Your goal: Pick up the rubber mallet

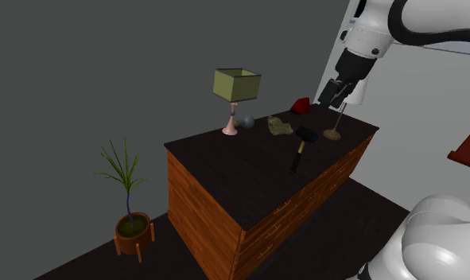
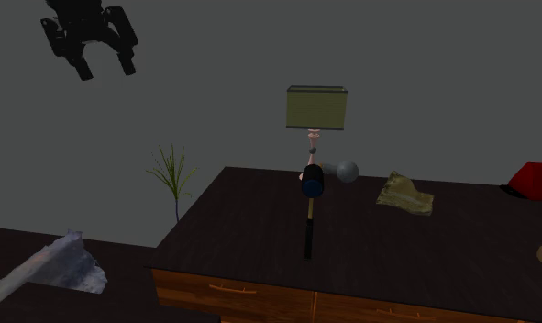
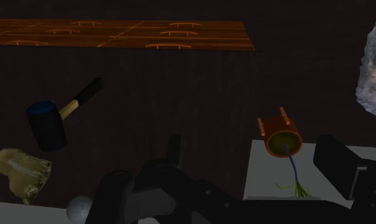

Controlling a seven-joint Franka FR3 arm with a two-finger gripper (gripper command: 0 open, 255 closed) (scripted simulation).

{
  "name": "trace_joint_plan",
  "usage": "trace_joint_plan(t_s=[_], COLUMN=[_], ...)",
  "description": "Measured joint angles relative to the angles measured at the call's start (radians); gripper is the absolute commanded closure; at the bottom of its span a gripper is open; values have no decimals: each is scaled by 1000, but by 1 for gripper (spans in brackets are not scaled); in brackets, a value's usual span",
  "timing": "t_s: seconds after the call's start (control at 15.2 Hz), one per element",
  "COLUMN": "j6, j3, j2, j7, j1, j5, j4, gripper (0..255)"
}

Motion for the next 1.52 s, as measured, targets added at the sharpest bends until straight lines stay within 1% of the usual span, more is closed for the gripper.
trace_joint_plan(t_s=[0.13,0.33,0.73,0.92,1.25,1.52], j6=[9,63,181,258,358,431], j3=[-12,-61,-195,-258,-371,-461], j2=[2,33,130,202,344,485], j7=[-12,-61,-198,-259,-382,-492], j1=[-2,-11,-34,-37,-35,-22], j5=[-6,-29,-79,-92,-90,-50], j4=[-6,-29,-42,-44,3,69], gripper=[0,0,0,0,0,0])
